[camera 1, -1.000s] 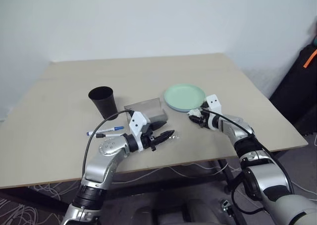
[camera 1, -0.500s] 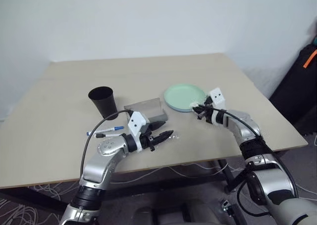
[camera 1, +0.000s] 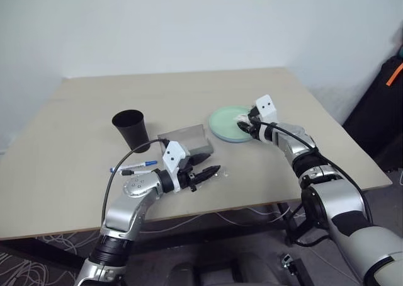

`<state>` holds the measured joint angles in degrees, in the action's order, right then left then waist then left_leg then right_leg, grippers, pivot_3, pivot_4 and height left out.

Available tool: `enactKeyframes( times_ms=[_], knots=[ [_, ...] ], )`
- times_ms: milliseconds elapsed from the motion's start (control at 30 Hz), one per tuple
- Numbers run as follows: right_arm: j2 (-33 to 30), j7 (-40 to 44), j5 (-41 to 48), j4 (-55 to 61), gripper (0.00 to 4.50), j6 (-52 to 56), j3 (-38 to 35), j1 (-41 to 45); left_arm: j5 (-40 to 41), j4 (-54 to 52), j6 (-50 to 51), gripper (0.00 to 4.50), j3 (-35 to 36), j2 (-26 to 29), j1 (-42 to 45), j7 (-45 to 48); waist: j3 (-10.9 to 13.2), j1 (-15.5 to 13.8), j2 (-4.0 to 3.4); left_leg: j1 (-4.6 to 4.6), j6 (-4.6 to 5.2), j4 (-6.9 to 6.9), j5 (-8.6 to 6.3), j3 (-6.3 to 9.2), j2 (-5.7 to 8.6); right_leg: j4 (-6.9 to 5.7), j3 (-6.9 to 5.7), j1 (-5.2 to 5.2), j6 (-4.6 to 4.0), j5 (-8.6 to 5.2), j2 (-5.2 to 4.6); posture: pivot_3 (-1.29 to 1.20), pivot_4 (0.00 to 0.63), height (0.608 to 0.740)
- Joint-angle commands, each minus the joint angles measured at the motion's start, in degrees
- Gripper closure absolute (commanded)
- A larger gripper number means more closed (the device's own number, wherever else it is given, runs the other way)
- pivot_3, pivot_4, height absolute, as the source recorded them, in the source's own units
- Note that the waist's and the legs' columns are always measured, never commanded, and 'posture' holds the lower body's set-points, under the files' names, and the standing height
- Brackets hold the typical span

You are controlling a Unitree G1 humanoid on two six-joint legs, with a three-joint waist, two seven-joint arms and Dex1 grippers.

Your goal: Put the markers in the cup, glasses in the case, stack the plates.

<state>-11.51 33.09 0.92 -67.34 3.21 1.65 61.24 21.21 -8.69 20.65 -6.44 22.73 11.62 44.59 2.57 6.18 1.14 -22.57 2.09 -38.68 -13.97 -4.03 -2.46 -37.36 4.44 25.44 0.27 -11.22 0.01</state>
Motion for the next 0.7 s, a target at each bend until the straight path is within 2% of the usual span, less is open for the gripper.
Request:
enactKeyframes(
  times_ms=[33,100,400,567,700],
  knots=[
    [-0.06,-0.38,-0.26,-0.82,1.12,-3.12,-1.01,2.76,0.46,-3.4,-0.15,1.99,1.07,0.3,-0.32,-0.62,0.0,0.0,0.0,0.0,0.0,0.0,0.0,-0.01,0.0,0.0,0.01,0.0,0.0,0.0,0.0,0.0,0.0,0.74],
    [-0.05,-0.6,-0.4,-1.18,0.46,-3.96,-1.18,2.66,0.53,-3.79,0.05,1.99,1.1,0.32,-0.63,-0.87,0.0,0.0,0.0,0.02,0.0,0.01,0.0,0.0,-0.01,-0.01,0.01,0.0,0.0,0.0,0.0,0.0,0.0,0.74],
    [-0.8,2.75,0.46,1.18,0.46,-5.5,-2.0,-0.17,0.55,-4.01,0.97,1.99,0.94,1.13,-0.45,-0.32,0.0,0.0,0.0,0.05,0.0,0.02,0.0,0.0,-0.02,-0.06,0.01,-0.01,-0.01,0.0,0.03,0.0,0.0,0.74],
    [-2.63,12.07,1.45,9.75,0.46,-6.27,-0.96,-6.71,0.36,-1.11,1.21,1.99,1.48,3.58,2.43,2.04,0.0,-0.07,0.0,0.03,0.0,0.02,0.0,0.04,0.0,-0.03,-0.03,-0.01,0.0,0.0,0.02,0.0,0.0,0.74],
    [-5.17,21.08,1.95,20.72,0.46,-5.22,1.53,-15.39,0.83,3.3,2.22,1.99,1.01,7.93,6.93,8.49,0.0,-0.02,0.0,0.04,0.0,0.01,0.0,0.04,0.0,-0.03,-0.04,-0.01,0.01,-0.01,0.03,0.0,0.0,0.74]
  ],
)
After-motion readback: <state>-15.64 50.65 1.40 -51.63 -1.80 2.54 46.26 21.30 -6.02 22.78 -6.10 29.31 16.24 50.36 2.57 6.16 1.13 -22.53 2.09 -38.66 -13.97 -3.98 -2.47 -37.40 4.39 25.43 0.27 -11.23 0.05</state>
